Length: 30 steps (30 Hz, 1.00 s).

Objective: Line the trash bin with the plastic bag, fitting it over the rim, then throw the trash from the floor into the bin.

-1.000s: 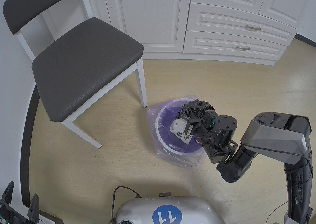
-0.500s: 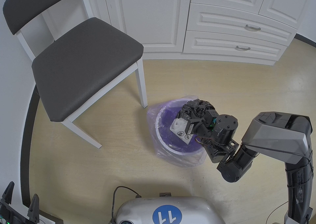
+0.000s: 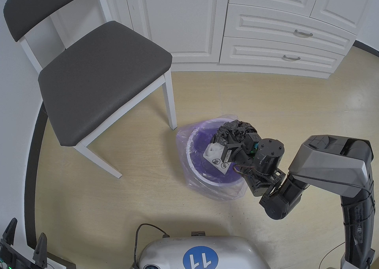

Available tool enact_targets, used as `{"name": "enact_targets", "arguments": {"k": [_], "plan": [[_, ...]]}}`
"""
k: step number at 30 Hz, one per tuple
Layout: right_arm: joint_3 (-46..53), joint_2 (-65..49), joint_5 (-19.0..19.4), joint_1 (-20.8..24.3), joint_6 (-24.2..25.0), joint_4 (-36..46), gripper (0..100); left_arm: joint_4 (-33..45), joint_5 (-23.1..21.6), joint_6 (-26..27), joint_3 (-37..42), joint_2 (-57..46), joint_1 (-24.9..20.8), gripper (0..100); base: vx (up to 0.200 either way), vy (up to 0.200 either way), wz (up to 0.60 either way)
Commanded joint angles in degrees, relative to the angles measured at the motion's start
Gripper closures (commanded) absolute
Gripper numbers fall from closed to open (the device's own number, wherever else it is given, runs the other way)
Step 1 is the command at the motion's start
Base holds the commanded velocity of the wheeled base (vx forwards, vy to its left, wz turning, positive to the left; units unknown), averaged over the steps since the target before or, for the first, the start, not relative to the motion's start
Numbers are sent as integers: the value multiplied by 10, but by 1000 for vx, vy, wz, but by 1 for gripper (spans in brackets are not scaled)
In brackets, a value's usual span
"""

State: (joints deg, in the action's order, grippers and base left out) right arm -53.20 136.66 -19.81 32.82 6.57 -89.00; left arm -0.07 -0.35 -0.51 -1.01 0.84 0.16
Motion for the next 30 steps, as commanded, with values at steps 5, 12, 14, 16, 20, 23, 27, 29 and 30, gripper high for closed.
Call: {"name": "enact_targets", "arguments": {"k": [5, 12, 14, 16, 20, 23, 27, 29, 30], "plan": [[-14, 27, -1, 1, 0, -10, 100, 0, 0, 0, 10, -7, 0, 0, 0, 0, 0], [-28, 43, -1, 1, -1, -10, 100, 0, 0, 0, 10, -7, 0, 0, 0, 0, 0], [-29, 46, -1, 2, -1, -10, 100, 0, 0, 0, 10, -7, 0, 0, 0, 0, 0], [-31, 46, -1, 3, 0, -10, 100, 0, 0, 0, 10, -7, 0, 0, 0, 0, 0], [-44, 60, -1, 8, 0, -10, 100, 0, 0, 0, 10, -7, 0, 0, 0, 0, 0], [-50, 69, -1, 8, 0, -10, 100, 0, 0, 0, 10, -7, 0, 0, 0, 0, 0], [-73, 92, -6, 4, 0, -10, 100, 0, 0, 0, 10, -7, 0, 0, 0, 0, 0], [-72, 95, -5, 0, -1, -10, 100, -1, 0, 0, 10, -7, 0, 0, 0, 0, 0], [-68, 95, -5, -1, -1, -10, 100, 0, 0, 0, 10, -7, 0, 0, 0, 0, 0]]}}
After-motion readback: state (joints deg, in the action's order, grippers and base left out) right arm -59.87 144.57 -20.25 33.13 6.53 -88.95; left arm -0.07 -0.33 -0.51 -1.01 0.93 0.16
